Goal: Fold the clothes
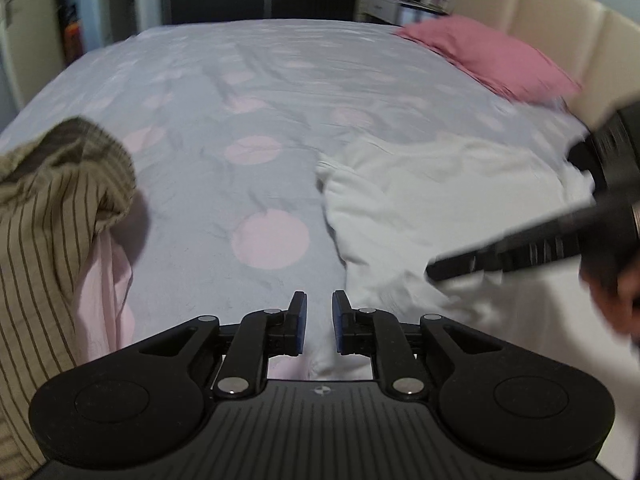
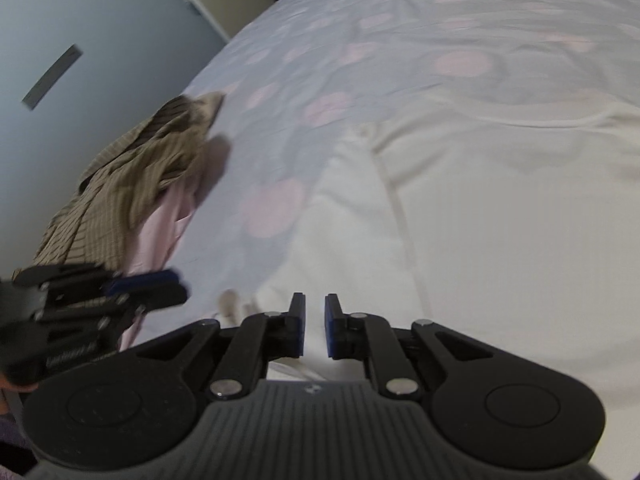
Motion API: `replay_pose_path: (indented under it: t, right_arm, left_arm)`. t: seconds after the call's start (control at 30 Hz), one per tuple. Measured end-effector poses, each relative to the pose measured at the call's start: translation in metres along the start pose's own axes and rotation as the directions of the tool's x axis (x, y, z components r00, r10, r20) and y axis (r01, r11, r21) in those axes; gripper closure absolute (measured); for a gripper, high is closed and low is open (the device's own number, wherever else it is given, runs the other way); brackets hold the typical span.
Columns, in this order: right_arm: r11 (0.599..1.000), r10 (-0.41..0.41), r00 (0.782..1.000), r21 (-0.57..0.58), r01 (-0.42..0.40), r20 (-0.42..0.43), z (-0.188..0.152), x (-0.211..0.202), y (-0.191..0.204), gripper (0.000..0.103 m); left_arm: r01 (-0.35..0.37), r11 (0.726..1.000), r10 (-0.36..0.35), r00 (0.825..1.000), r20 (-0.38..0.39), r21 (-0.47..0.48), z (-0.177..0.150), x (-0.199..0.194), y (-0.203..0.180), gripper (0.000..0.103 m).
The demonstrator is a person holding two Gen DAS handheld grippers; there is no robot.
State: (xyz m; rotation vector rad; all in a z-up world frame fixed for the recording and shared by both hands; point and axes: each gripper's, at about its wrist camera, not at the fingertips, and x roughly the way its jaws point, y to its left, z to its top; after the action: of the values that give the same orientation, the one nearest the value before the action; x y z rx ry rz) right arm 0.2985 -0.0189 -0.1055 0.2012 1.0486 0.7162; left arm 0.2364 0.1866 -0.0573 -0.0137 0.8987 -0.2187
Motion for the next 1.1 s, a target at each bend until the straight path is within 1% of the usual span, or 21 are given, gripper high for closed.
replay_pose_path:
  t: [0.07, 0.13, 0.17, 0.23, 0.3, 0.33, 0.43, 0.57, 0.6, 0.7, 0.77, 0.83, 0.9, 1.0, 1.1]
  right_arm:
    - [0.999, 0.036, 0.999, -0.024, -0.036, -0.024, -0.003, 0.009, 0.008, 0.090]
    - [0.996, 0.066, 0.996, -0.060, -0.070, -0.065, -0.011, 0.012, 0.015, 0.090]
    - [0.994, 0.070, 0.994, -0.084, -0.077, -0.083, -0.015, 0.013, 0.019, 0.090]
    - [0.987, 0.053, 0.992, -0.144, -0.069, -0.110, -0.021, 0.015, 0.026, 0.089]
    - [0.978, 0.041, 0.991, -0.200, -0.066, -0.126, -0.026, 0.017, 0.032, 0.089]
    - [0.973, 0.038, 0.990, -0.223, -0.067, -0.133, -0.028, 0.018, 0.034, 0.088]
    - [0.959, 0.034, 0.987, -0.273, -0.076, -0.157, -0.035, 0.020, 0.038, 0.081]
    - [0.943, 0.021, 0.985, -0.323, -0.078, -0.174, -0.038, 0.017, 0.041, 0.079]
    - [0.942, 0.016, 0.985, -0.329, -0.073, -0.174, -0.038, 0.015, 0.041, 0.079]
    - [0.943, 0.013, 0.987, -0.327, -0.065, -0.159, -0.033, 0.008, 0.038, 0.078]
    - [0.948, 0.017, 0.990, -0.312, -0.060, -0.138, -0.028, 0.002, 0.034, 0.077]
    - [0.957, 0.024, 0.993, -0.284, -0.056, -0.114, -0.023, -0.005, 0.029, 0.073]
    - [0.966, 0.015, 0.996, -0.257, -0.036, -0.083, -0.018, -0.011, 0.022, 0.073]
    - [0.976, -0.014, 0.999, -0.219, 0.002, -0.051, -0.013, -0.013, 0.013, 0.072]
    - [0.982, -0.046, 0.998, -0.184, 0.036, -0.051, -0.014, -0.007, 0.003, 0.072]
  left_arm:
    - [0.012, 0.998, -0.012, 1.000, -0.001, -0.055, 0.002, 0.004, 0.006, 0.092]
    - [0.032, 0.996, -0.033, 0.999, -0.003, -0.080, 0.004, 0.006, 0.009, 0.092]
    - [0.045, 0.996, -0.046, 0.999, -0.011, -0.079, 0.004, 0.009, 0.008, 0.092]
    - [0.061, 0.997, -0.063, 0.997, -0.036, -0.050, 0.002, 0.013, 0.003, 0.092]
    - [0.064, 0.998, -0.065, 0.996, -0.068, -0.021, -0.002, 0.018, -0.004, 0.092]
    - [0.068, 0.998, -0.068, 0.994, -0.084, -0.010, -0.004, 0.021, -0.007, 0.092]
    - [0.042, 0.999, -0.038, 0.992, -0.120, 0.033, -0.011, 0.027, -0.013, 0.092]
    - [-0.013, 0.996, 0.029, 0.984, -0.176, 0.091, -0.019, 0.032, -0.014, 0.092]
    - [-0.028, 0.994, 0.048, 0.980, -0.191, 0.106, -0.022, 0.033, -0.013, 0.092]
    - [-0.012, 0.994, 0.030, 0.986, -0.165, 0.112, -0.023, 0.026, -0.011, 0.092]
    - [0.010, 0.985, 0.014, 0.991, -0.136, 0.172, -0.022, 0.019, -0.016, 0.092]
    - [0.017, 0.973, 0.008, 0.994, -0.109, 0.229, -0.023, 0.013, -0.020, 0.092]
    - [0.022, 0.971, 0.002, 0.995, -0.098, 0.239, -0.021, 0.013, -0.023, 0.091]
    - [0.009, 0.972, 0.019, 0.993, -0.117, 0.235, -0.022, 0.022, -0.024, 0.089]
    - [0.005, 0.972, 0.031, 0.989, -0.148, 0.234, -0.024, 0.032, -0.024, 0.089]
